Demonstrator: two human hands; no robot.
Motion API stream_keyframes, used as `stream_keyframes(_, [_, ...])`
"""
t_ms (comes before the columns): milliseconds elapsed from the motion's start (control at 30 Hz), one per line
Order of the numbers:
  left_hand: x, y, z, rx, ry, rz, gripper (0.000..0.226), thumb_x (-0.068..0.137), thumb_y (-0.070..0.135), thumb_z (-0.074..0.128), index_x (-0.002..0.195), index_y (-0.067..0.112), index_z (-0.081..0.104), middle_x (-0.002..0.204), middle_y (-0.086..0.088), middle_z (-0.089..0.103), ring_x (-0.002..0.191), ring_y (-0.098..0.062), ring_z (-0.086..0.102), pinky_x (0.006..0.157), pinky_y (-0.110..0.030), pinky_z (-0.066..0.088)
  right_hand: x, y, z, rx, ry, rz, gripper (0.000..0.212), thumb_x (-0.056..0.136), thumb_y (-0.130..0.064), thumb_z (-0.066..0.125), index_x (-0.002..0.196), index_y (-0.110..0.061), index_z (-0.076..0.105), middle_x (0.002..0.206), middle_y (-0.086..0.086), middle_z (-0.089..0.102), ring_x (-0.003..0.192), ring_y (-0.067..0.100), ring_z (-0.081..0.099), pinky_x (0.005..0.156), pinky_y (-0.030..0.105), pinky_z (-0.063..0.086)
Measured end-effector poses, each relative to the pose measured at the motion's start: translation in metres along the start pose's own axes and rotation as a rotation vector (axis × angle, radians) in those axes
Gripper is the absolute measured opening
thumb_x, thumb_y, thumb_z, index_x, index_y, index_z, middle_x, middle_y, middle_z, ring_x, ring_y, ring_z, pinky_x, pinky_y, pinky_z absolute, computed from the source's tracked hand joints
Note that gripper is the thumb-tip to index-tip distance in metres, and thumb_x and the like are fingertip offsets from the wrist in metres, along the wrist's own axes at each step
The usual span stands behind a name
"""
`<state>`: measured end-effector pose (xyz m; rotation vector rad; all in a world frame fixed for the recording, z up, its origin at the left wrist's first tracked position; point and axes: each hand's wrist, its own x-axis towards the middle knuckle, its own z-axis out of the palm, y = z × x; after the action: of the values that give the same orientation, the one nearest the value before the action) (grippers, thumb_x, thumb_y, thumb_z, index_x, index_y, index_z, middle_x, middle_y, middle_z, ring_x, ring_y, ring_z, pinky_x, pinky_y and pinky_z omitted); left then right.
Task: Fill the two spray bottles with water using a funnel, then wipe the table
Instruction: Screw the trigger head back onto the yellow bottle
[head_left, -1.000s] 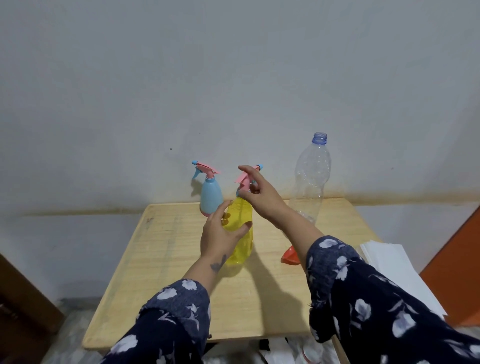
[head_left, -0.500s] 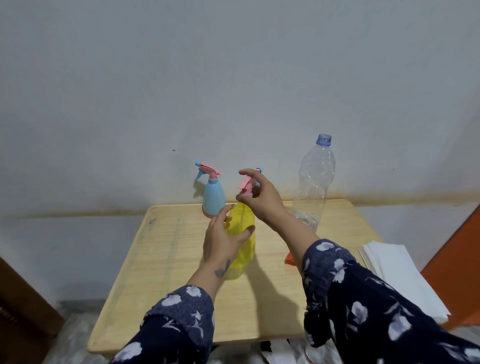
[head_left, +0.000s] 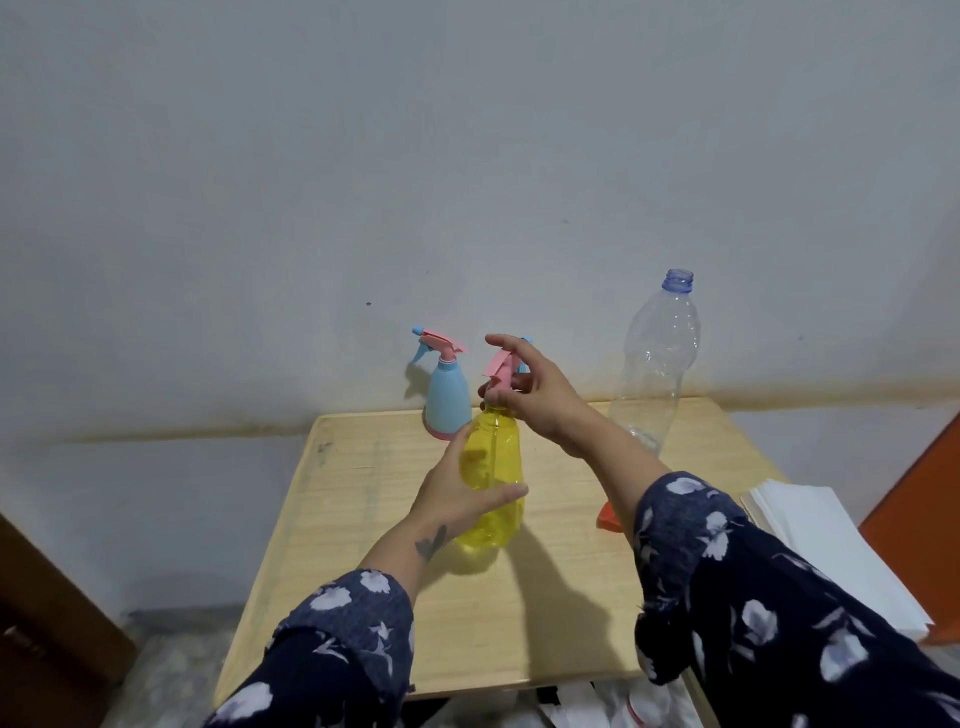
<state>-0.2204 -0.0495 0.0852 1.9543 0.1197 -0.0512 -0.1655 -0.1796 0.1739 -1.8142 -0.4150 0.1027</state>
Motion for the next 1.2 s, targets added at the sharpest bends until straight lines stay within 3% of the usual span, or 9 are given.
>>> stream_keyframes(100, [-0.003,0.002,0.000,0.124,0.088,-0.013,0.097,0.059,0.059,0.082,0.140,0.043,0.030,0.122,0.014,0.058,0.110,-0.015,0.057,0.091,-0.039,0.051,-0.001,0.003,0.016,-0.055,0.092,-0.025,0.059,0.084,0.005,0.057,0.128,-0.034,0.053,0.102,0.015,0.066,0.092,0.022,0.067,0.092,0.040,0.055])
stream_keyframes(200, [-0.005,0.001,0.003,0.208,0.207,-0.033,0.092,0.062,0.064,0.078,0.137,0.044,0.030,0.119,0.012,0.061,0.108,-0.018,0.060,0.086,-0.039,0.052,0.000,0.005,0.028,-0.093,0.137,-0.025,0.063,0.086,0.000,0.055,0.138,-0.035,0.045,0.100,0.009,0.067,0.092,0.020,0.067,0.091,0.035,0.054])
stream_keyframes(367, [-0.008,-0.002,0.002,0.271,0.248,-0.041,0.086,0.064,0.069,0.073,0.134,0.043,0.031,0.121,0.008,0.062,0.107,-0.024,0.061,0.081,-0.040,0.054,-0.001,0.017,0.043,-0.229,0.256,0.071,0.074,0.093,-0.033,0.056,0.151,-0.040,0.010,0.116,0.014,0.045,0.095,0.027,0.054,0.083,0.032,0.043])
stream_keyframes(500, [-0.021,-0.009,0.012,0.420,0.173,-0.002,0.091,0.066,0.071,0.068,0.140,0.039,0.026,0.125,0.006,0.059,0.111,-0.024,0.060,0.080,-0.037,0.051,-0.008,0.035,0.048,-0.145,0.285,0.130,0.074,0.097,-0.041,0.046,0.151,-0.040,-0.006,0.143,0.009,0.034,0.118,0.030,0.049,0.100,0.036,0.040])
stream_keyframes(600, [-0.035,-0.020,0.012,0.494,0.082,0.117,0.083,0.072,0.078,0.055,0.141,0.042,0.026,0.129,0.010,0.059,0.113,-0.021,0.060,0.082,-0.037,0.050,-0.024,0.040,0.044,-0.137,0.297,0.067,0.063,0.101,-0.040,0.039,0.153,-0.033,0.005,0.159,-0.005,0.021,0.133,0.014,0.038,0.107,0.031,0.034])
stream_keyframes(733, [-0.047,-0.039,-0.010,0.577,-0.047,0.119,0.049,0.094,0.066,0.031,0.135,0.040,0.041,0.120,0.011,0.065,0.106,-0.016,0.062,0.085,-0.034,0.050,-0.053,0.054,0.026,-0.132,0.328,0.143,0.049,0.100,-0.042,0.039,0.146,-0.034,0.025,0.135,0.010,0.053,0.113,0.028,0.057,0.101,0.048,0.045])
stream_keyframes(833, [-0.054,-0.056,-0.024,0.696,-0.085,-0.050,0.033,0.097,0.044,0.044,0.127,0.033,0.053,0.121,0.011,0.063,0.108,-0.016,0.059,0.086,-0.031,0.048,-0.087,0.074,0.018,-0.226,0.224,0.201,0.041,0.099,-0.045,0.040,0.138,-0.032,0.037,0.109,0.007,0.061,0.102,0.030,0.062,0.092,0.046,0.050])
stream_keyframes(1033, [-0.092,-0.064,-0.006,0.769,-0.115,-0.167,0.035,0.095,0.033,0.042,0.127,0.033,0.054,0.126,0.007,0.060,0.112,-0.020,0.057,0.082,-0.029,0.043,-0.170,0.118,0.014,-0.314,0.059,0.280,0.037,0.099,-0.045,0.040,0.131,-0.029,0.045,0.109,0.003,0.065,0.091,0.019,0.066,0.083,0.031,0.047])
stream_keyframes(1200, [-0.122,-0.068,0.011,0.760,-0.149,-0.218,0.035,0.093,0.034,0.043,0.126,0.033,0.054,0.128,0.005,0.059,0.111,-0.020,0.057,0.093,-0.034,0.048,-0.218,0.133,0.003,-0.323,0.029,0.304,0.036,0.098,-0.049,0.038,0.130,-0.033,0.045,0.117,0.002,0.064,0.097,0.021,0.065,0.091,0.035,0.048])
